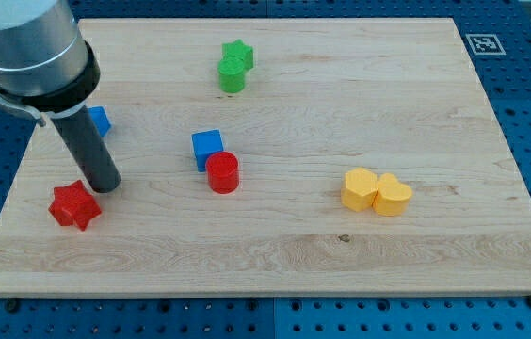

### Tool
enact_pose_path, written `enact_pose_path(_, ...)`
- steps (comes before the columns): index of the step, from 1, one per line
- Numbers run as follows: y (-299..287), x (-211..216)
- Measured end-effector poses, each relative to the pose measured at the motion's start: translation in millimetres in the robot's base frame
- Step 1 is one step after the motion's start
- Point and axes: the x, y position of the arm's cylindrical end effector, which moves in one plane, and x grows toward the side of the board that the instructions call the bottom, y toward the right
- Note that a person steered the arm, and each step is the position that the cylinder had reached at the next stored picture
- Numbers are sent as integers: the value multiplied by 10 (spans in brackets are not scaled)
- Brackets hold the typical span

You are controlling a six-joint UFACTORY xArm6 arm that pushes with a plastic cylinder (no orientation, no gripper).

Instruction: Move your arm slightly up

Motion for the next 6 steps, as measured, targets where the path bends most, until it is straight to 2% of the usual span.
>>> enact_pose_path(2,-39,-5)
enact_pose_path(3,-310,-90)
enact_pose_path(4,-341,-108)
enact_pose_path(6,-594,-555)
